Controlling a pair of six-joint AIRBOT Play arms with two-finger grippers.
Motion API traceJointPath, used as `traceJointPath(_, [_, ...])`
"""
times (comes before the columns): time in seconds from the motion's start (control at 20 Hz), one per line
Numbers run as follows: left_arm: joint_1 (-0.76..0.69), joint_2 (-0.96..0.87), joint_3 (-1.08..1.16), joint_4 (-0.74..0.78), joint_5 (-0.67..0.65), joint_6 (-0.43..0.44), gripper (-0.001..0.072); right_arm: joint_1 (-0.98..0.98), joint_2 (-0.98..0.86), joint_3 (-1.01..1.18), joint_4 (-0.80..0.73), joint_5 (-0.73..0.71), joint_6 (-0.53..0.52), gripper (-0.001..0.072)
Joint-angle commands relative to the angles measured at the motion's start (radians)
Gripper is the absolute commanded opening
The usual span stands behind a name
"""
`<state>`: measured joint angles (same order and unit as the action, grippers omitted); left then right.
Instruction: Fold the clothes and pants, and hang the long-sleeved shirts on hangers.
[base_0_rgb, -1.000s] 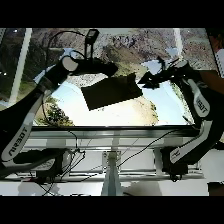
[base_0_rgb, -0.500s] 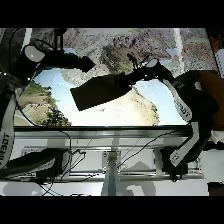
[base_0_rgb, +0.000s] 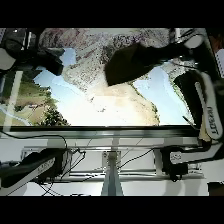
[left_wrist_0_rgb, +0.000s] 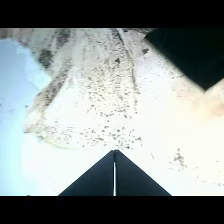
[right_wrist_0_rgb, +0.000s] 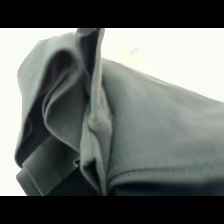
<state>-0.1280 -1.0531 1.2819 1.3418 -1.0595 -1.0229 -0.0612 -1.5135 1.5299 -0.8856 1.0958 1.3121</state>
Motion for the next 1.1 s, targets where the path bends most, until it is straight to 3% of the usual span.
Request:
traceJointPath(0.0, [0.003,0.088,0.000,0.105,-0.011,-0.010,0.0014,-0.218,0.235,0.003,-0.201,0.008,0.223,0.0008])
traceJointPath(0.15, [0.003,0.100,0.000,0.106,-0.011,-0.010,0.0014,-0.440,0.415,0.003,-0.351,0.085,0.346,0.0008])
traceJointPath(0.35, [0.003,0.099,0.000,0.105,-0.011,-0.010,0.0014,-0.740,0.565,0.002,-0.559,0.261,0.385,0.0008])
traceJointPath(0.5, [0.003,0.099,0.000,0.105,-0.011,-0.010,0.0014,-0.940,0.586,0.002,-0.603,0.408,0.385,0.0010])
traceJointPath(0.55, [0.003,0.099,0.000,0.105,-0.011,-0.010,0.0014,-0.983,0.585,-0.003,-0.602,0.431,0.385,0.0089])
traceJointPath(0.65, [0.003,0.099,0.000,0.105,-0.011,-0.010,0.0014,-1.023,0.586,-0.008,-0.573,0.463,0.408,0.0696])
traceJointPath(0.85, [0.003,0.099,0.000,0.105,-0.011,-0.010,0.0014,-1.004,0.582,-0.008,-0.351,0.426,0.394,0.0683])
traceJointPath(1.05, [0.003,0.099,0.000,0.105,-0.011,-0.010,0.0014,-0.743,0.574,-0.008,-0.268,0.381,0.369,0.0278])
